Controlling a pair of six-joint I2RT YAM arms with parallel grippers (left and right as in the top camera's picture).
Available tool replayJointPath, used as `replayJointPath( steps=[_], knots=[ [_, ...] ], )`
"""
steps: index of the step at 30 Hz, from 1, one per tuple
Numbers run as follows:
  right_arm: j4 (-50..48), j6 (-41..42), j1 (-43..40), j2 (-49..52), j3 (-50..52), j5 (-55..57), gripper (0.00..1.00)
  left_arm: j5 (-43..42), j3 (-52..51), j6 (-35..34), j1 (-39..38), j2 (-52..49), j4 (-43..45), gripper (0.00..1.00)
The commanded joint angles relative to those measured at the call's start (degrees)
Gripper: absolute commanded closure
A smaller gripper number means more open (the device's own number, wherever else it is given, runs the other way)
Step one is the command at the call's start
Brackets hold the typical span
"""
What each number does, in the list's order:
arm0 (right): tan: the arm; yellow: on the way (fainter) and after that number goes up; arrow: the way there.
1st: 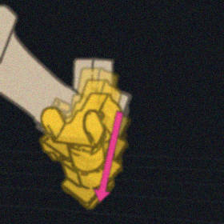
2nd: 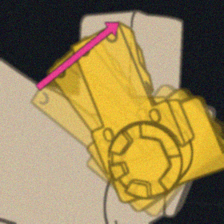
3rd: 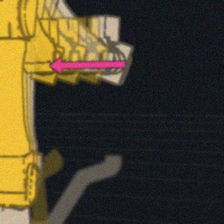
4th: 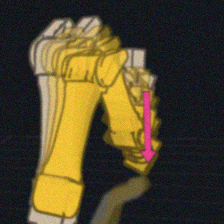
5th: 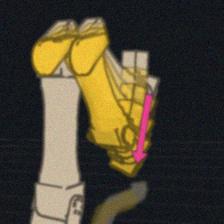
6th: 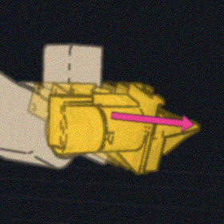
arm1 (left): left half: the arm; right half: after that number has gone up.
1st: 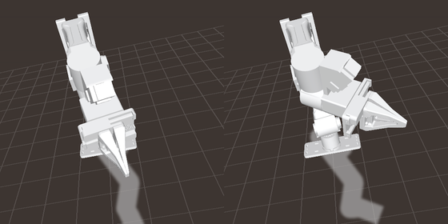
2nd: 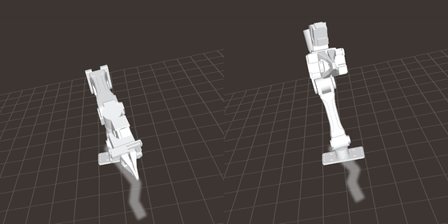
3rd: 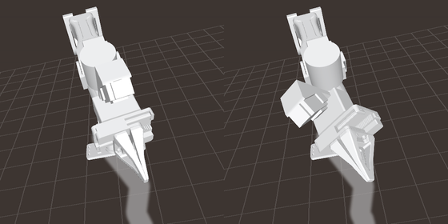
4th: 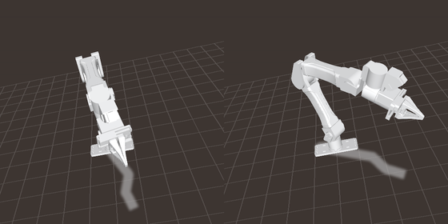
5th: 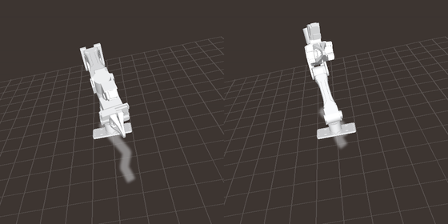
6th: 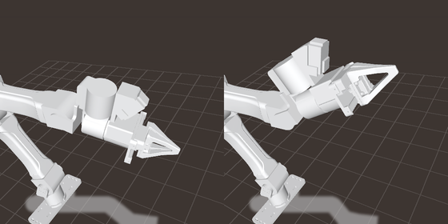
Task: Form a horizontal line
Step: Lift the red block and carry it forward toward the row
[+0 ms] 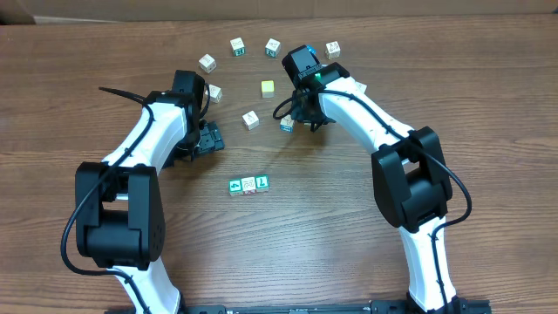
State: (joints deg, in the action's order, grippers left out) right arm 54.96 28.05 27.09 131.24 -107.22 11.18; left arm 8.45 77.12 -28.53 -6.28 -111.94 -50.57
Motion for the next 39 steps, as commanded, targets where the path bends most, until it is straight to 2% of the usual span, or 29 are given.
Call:
replayJointPath(
  steps=[1,9,16,22,33,39],
  knots=[
    [0.6,0.0,-0.2,-6.4,0.3,0.8,0.78,0.7,-0.2,-0.2,-0.1,-0.6,0.1,0.00],
    [7.2,0.0,0.0,-13.9,0.3,0.3,0.78,0.7,-0.2,-0.2,-0.1,-0.6,0.1,0.00],
    [12.8,0.0,0.6,-18.4,0.3,-5.9,0.78,0.7,-0.2,-0.2,-0.1,-0.6,0.1,0.00],
    [17.6,0.0,0.9,-18.7,0.3,-12.0,0.79,0.7,-0.2,-0.2,-0.1,-0.6,0.1,0.00],
    [21.9,0.7,7.5,-18.6,0.4,-12.1,0.79,0.7,-0.2,-0.2,-0.1,-0.6,0.1,0.00],
    [21.9,4.8,10.8,-18.6,0.4,-8.9,0.79,0.7,-0.2,-0.2,-0.1,-0.6,0.1,0.00]
  ],
)
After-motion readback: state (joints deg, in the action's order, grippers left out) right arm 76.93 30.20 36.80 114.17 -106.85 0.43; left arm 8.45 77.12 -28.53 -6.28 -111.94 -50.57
